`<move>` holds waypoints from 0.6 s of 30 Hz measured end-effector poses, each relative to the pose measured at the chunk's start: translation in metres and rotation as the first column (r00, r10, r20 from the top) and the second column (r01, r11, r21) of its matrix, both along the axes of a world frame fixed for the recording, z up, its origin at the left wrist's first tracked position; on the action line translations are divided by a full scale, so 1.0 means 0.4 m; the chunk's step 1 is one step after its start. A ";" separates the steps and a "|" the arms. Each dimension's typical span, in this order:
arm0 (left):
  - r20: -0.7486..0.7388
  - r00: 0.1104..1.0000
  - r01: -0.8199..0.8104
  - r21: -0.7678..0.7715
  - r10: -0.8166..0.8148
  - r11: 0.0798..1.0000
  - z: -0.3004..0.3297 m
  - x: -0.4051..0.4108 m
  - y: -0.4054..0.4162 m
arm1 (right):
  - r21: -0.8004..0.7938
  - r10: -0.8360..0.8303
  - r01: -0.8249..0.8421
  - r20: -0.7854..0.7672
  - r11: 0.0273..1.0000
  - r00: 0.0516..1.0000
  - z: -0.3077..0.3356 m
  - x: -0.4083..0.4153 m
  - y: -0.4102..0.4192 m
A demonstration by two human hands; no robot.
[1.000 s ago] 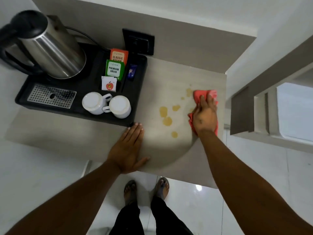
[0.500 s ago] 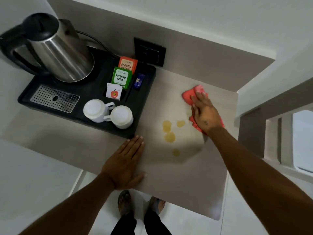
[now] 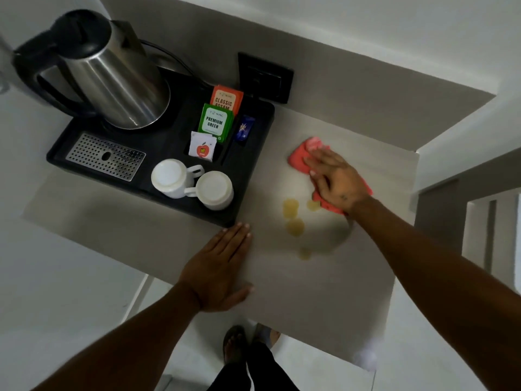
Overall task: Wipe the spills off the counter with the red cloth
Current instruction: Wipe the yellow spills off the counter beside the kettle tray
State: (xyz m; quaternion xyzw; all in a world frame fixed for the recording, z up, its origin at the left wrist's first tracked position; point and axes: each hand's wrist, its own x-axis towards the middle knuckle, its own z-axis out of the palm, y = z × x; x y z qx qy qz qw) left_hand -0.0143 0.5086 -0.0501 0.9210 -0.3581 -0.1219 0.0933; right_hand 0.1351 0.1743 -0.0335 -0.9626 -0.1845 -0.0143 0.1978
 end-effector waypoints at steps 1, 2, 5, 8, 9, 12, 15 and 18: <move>-0.001 1.000 -0.003 -0.002 0.003 1.000 -0.002 0.000 0.001 | 0.005 0.055 -0.055 0.008 0.998 0.998 -0.003 -0.042 -0.017; 0.001 1.000 -0.002 -0.001 0.002 1.000 -0.003 0.001 0.003 | 0.018 0.076 -0.076 0.018 0.997 0.997 -0.004 -0.081 -0.043; 0.020 1.000 0.004 -0.006 -0.004 1.000 -0.010 0.002 0.002 | 0.056 -0.057 0.055 0.032 0.997 0.998 0.010 -0.075 -0.096; 0.018 1.000 0.003 -0.001 -0.003 1.000 -0.009 0.001 0.004 | 0.046 -0.157 0.157 -0.014 0.986 0.988 0.022 0.028 -0.037; 0.022 1.000 0.003 -0.004 -0.003 1.000 -0.009 0.000 0.003 | 0.061 -0.138 0.139 -0.032 0.988 0.990 0.027 0.049 0.002; 0.017 1.000 0.000 -0.013 0.000 1.000 -0.008 -0.001 0.004 | 0.069 -0.003 0.009 -0.091 0.998 0.996 0.027 0.006 0.087; 0.015 1.000 -0.008 -0.018 0.009 1.000 -0.009 0.002 0.002 | 0.073 0.112 -0.108 -0.049 0.991 0.993 0.010 -0.128 0.050; 0.009 1.000 -0.006 -0.002 0.006 1.000 -0.014 -0.001 0.003 | 0.097 -0.065 0.070 -0.053 0.993 0.996 0.015 -0.149 -0.032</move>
